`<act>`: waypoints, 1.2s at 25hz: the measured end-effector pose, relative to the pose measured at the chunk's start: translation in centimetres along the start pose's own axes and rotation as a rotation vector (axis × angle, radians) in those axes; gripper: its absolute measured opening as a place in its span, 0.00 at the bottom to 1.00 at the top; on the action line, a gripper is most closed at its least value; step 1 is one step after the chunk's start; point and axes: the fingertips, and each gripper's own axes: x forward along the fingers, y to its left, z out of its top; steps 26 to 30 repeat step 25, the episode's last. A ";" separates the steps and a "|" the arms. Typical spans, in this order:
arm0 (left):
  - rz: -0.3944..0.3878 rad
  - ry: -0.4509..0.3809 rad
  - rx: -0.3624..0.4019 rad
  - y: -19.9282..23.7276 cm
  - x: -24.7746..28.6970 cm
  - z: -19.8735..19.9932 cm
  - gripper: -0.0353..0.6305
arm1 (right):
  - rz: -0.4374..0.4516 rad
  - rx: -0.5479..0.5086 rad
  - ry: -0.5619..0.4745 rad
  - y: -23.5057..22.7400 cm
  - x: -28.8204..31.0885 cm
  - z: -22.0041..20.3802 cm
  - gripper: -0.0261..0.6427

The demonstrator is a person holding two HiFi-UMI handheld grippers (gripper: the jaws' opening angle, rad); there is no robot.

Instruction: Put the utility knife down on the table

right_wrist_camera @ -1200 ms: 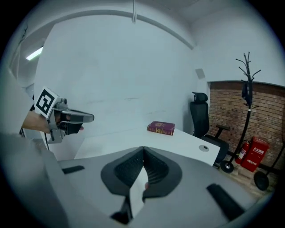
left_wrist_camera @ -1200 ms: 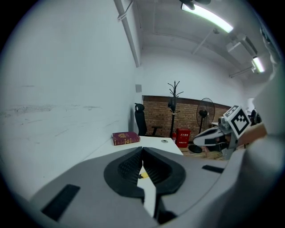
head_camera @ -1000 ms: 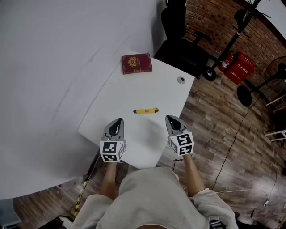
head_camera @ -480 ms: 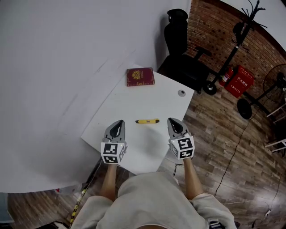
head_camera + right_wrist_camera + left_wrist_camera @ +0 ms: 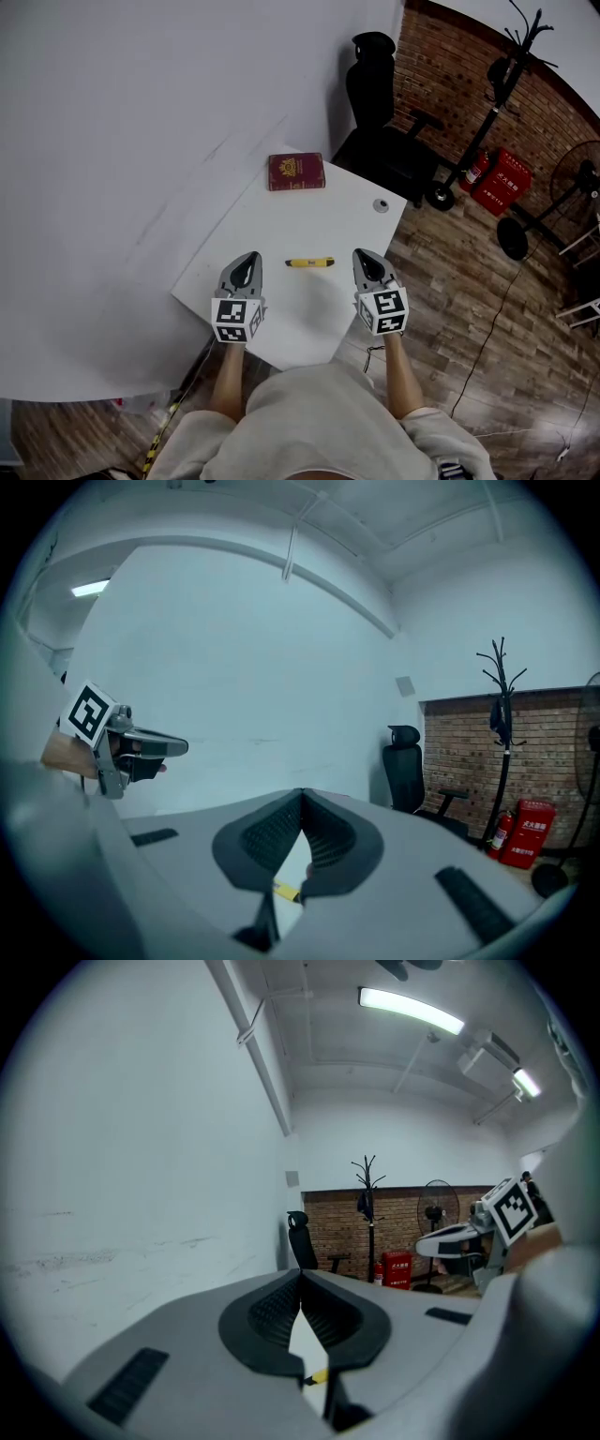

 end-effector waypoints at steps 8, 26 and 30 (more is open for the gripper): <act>-0.001 0.003 -0.002 -0.1 0.0 0.1 0.06 | -0.009 0.008 0.000 -0.3 -0.1 0.1 0.03; 0.000 0.015 -0.006 -0.1 0.4 -0.4 0.06 | -0.006 0.017 0.018 -0.2 -0.1 -0.7 0.03; 0.000 0.015 -0.006 -0.1 0.4 -0.4 0.06 | -0.006 0.017 0.018 -0.2 -0.1 -0.7 0.03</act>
